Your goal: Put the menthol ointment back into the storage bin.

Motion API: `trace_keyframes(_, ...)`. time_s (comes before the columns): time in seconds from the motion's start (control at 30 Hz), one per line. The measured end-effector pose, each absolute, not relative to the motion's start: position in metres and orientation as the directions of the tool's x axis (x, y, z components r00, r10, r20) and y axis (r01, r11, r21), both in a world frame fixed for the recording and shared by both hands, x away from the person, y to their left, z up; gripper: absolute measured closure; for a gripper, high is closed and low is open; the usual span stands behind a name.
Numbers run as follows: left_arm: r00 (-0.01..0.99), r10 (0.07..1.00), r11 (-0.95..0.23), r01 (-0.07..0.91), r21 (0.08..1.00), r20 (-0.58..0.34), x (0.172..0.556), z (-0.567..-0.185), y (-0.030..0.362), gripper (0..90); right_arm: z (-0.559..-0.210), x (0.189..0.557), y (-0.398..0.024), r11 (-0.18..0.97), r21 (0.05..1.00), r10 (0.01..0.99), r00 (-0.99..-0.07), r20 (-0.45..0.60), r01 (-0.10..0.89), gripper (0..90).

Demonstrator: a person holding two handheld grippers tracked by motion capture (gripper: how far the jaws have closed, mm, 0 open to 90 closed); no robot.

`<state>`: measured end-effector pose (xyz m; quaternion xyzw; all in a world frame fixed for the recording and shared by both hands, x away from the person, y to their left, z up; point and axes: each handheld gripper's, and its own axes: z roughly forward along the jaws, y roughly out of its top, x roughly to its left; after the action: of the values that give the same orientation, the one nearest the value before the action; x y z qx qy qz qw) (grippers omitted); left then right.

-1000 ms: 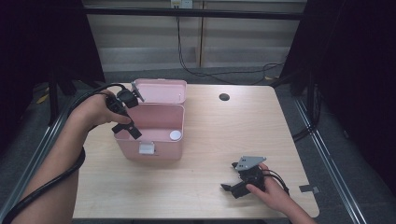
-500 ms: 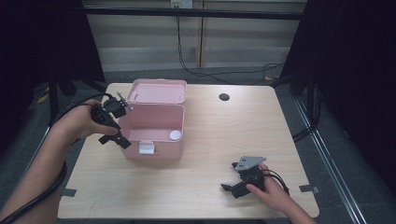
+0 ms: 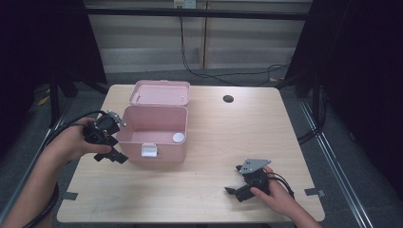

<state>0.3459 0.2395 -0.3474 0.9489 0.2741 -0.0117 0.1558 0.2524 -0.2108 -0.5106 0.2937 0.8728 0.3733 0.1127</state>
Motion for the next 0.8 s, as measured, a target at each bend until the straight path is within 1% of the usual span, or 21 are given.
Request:
trace_keyframes(0.23, 0.85, 0.509, -0.779, 0.523, 0.345, -0.136, 0.335, -0.373, 0.25, 21.8, -0.511, 0.252, -0.211, 0.551, 0.717, 0.595, -0.803, 0.021, 0.427, 8.8)
trace_keyframes(0.4, 0.848, 0.511, -0.774, 0.524, 0.355, -0.139, 0.329, -0.388, 0.255, 21.8, -0.511, 0.252, -0.211, 0.549, 0.718, 0.596, -0.802, 0.023, 0.428, 8.8)
trace_keyframes(0.47, 0.84, 0.523, -0.757, 0.535, 0.375, -0.144, 0.325, -0.399, 0.258, 21.8, -0.511, 0.252, -0.211, 0.549, 0.718, 0.596, -0.802, 0.023, 0.428, 8.8)
trace_keyframes(0.77, 0.855, 0.493, -0.755, 0.511, 0.41, -0.158, 0.315, -0.442, 0.257, 21.9, -0.511, 0.252, -0.211, 0.551, 0.717, 0.595, -0.803, 0.021, 0.427, 8.8)
trace_keyframes(0.8, 0.855, 0.493, -0.755, 0.511, 0.41, -0.158, 0.315, -0.442, 0.257, 22.0, -0.511, 0.252, -0.211, 0.551, 0.717, 0.595, -0.803, 0.021, 0.427, 8.8)
